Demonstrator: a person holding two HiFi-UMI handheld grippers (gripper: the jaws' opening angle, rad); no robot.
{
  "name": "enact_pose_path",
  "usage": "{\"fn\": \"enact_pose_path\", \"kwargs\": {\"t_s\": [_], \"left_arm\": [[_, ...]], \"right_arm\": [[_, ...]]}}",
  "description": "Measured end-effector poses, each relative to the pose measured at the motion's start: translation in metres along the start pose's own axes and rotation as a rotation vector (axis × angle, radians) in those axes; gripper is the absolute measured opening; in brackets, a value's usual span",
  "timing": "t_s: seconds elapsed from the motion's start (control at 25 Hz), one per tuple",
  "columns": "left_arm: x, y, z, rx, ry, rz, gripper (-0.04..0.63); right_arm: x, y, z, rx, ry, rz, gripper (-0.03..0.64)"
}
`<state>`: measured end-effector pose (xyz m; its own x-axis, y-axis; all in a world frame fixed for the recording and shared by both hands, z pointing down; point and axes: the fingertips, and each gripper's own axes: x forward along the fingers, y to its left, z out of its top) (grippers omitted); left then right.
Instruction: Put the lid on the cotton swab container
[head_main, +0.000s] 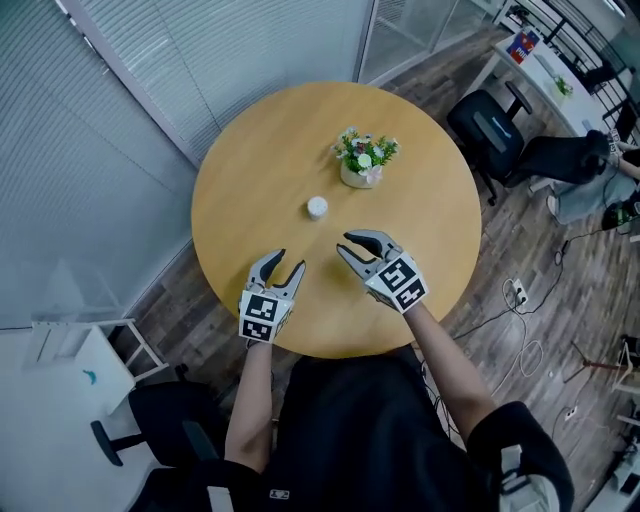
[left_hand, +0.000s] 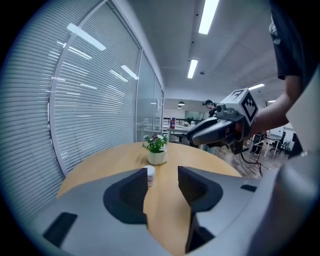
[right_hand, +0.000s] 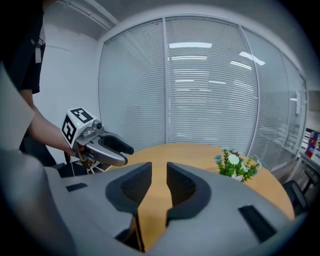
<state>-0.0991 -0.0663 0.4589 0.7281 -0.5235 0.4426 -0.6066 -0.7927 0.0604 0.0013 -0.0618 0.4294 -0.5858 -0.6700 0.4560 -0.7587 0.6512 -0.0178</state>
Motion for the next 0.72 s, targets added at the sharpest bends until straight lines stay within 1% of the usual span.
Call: {"fn": "enact_pose_path", "kwargs": {"t_s": [0.12, 0.24, 0.32, 0.52, 0.72], "left_arm": [[-0.007, -0.005, 0.013, -0.019, -0.025, -0.014, 0.193], [-0.017, -0.012, 0.023, -0.007, -0.039, -0.045, 0.193], [-0.024, -0.015, 0.027, 0.001, -0.049, -0.05, 0.193], [-0.031, -0.022, 0.028, 0.007, -0.057, -0.061, 0.193], [-0.032, -0.03, 0.027, 0.016, -0.056, -0.08, 0.193]], "right_arm": [[-0.009, 0.002, 0.005, -0.013, -0.008, -0.013, 0.084], [-0.012, 0.003, 0.005, -0.028, -0.004, -0.028, 0.083], [-0.012, 0.004, 0.004, -0.027, -0.002, -0.032, 0.083], [-0.014, 0.007, 0.007, -0.017, -0.024, -0.047, 0.08], [-0.014, 0.014, 0.006, -0.009, -0.024, -0.049, 0.08]]}}
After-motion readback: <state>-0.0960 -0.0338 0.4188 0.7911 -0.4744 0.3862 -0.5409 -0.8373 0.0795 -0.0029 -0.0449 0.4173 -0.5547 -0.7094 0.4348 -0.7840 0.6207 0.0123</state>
